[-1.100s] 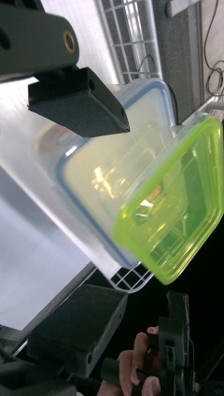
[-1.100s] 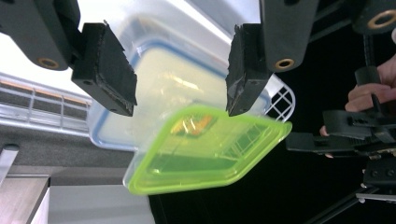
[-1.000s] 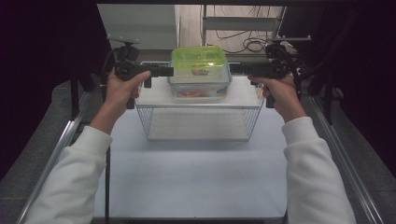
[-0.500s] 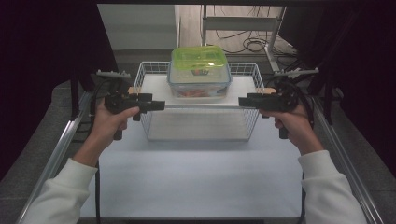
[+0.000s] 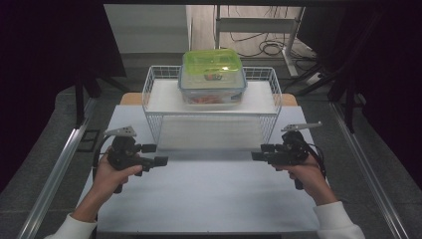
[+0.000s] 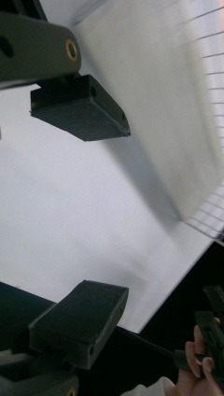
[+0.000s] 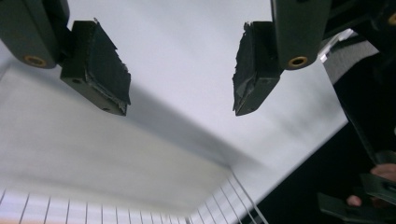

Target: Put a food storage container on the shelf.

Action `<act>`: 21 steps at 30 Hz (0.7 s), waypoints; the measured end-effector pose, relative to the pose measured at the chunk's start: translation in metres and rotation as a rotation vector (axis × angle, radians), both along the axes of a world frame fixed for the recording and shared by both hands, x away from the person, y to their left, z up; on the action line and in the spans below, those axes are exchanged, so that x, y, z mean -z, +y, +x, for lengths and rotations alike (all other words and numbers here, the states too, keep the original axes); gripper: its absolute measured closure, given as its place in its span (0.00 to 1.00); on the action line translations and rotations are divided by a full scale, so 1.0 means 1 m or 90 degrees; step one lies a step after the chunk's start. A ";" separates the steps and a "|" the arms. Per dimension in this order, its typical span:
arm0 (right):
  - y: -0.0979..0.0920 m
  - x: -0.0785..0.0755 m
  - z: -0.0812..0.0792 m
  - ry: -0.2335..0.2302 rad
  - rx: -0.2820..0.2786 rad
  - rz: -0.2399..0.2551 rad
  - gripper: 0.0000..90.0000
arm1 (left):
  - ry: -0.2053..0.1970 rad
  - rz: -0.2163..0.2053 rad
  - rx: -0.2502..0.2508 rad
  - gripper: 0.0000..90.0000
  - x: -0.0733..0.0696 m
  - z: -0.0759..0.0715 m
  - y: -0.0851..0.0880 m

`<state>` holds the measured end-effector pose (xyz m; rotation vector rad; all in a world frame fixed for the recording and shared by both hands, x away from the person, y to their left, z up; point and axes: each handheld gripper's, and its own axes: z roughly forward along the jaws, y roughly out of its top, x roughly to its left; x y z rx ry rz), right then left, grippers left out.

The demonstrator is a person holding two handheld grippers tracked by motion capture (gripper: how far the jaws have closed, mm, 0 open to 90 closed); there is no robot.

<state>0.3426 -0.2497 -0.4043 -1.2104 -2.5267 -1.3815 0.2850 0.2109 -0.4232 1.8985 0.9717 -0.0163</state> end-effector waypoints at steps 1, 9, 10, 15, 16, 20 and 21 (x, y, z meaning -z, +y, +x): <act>0.000 0.006 -0.002 0.003 0.001 -0.006 0.40 | 0.004 0.007 0.000 0.22 0.006 -0.003 -0.001; 0.007 0.045 -0.019 0.014 -0.011 -0.040 0.39 | 0.035 0.032 0.014 0.22 0.044 -0.017 -0.009; 0.008 0.049 -0.020 0.017 -0.014 -0.041 0.39 | 0.039 0.039 0.016 0.22 0.048 -0.018 -0.009; 0.014 0.067 -0.023 0.038 -0.029 -0.062 0.38 | 0.045 0.052 0.012 0.22 0.055 -0.019 -0.009; 0.015 0.068 -0.023 0.035 -0.027 -0.069 0.38 | 0.045 0.052 0.010 0.22 0.055 -0.019 -0.009; 0.015 0.065 -0.025 0.027 -0.026 -0.056 0.38 | 0.042 0.049 0.007 0.22 0.054 -0.019 -0.008; 0.014 0.065 -0.026 0.025 -0.025 -0.056 0.38 | 0.041 0.050 0.007 0.22 0.054 -0.019 -0.008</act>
